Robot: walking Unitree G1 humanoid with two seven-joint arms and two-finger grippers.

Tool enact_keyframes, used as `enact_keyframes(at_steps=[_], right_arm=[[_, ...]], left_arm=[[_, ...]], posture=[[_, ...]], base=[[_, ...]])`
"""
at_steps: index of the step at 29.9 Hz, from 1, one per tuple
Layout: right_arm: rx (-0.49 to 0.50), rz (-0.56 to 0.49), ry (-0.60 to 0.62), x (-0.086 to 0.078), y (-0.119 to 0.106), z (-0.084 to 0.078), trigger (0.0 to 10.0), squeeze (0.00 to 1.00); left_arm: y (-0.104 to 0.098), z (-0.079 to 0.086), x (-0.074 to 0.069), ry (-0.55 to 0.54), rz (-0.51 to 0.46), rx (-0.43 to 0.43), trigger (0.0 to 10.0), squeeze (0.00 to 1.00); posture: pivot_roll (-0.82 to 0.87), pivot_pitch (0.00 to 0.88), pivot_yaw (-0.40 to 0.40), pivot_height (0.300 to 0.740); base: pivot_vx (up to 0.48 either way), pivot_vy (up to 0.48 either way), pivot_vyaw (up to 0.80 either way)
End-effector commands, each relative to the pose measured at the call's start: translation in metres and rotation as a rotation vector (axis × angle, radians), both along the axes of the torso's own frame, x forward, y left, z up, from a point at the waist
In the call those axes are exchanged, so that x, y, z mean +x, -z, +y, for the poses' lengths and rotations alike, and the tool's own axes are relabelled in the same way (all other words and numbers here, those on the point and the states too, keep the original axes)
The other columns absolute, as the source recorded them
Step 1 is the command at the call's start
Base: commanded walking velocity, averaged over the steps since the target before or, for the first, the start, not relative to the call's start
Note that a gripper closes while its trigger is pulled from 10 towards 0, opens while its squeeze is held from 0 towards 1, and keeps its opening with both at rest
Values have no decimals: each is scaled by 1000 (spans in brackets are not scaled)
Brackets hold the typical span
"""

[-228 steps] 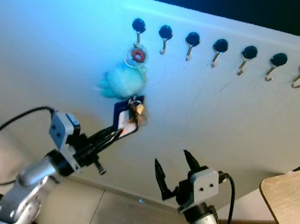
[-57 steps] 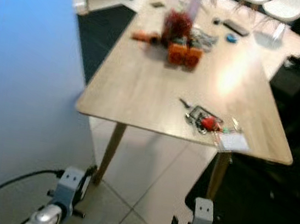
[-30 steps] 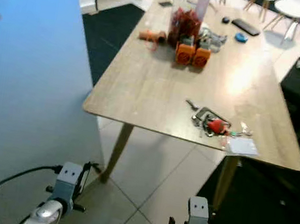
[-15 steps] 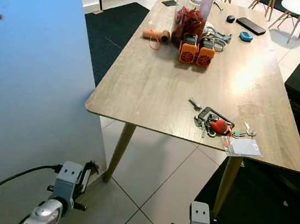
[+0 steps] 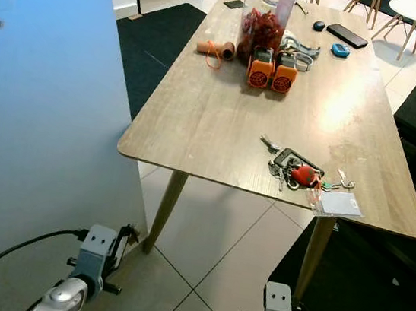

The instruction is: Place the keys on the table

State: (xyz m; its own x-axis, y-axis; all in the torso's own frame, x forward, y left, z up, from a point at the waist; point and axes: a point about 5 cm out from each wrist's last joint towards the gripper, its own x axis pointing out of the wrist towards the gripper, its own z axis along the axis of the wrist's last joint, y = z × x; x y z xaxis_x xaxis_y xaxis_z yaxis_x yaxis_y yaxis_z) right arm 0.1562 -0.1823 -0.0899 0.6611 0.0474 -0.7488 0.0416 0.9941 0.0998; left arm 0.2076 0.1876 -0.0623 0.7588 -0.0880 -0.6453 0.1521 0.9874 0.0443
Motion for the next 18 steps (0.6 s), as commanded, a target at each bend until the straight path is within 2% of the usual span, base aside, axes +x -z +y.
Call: enact_keyframes(at_steps=[1,11,18], right_arm=[[-7,26,13,-5,2,-4,10000,0],[-7,25,14,-4,2,-4,10000,0],[-7,27,17,-5,2,-4,10000,0]], left_arm=[[2,-4,-3,18,7,-5,10000,0],[3,-2,-3,7,27,-2,10000,0],[3,-1,-3,-24,30,-4,10000,0]], posture=[[46,63,-33,740],[49,63,-33,740],[49,62,-30,740]], base=[[0,-480,0],[0,-480,0],[0,0,0]])
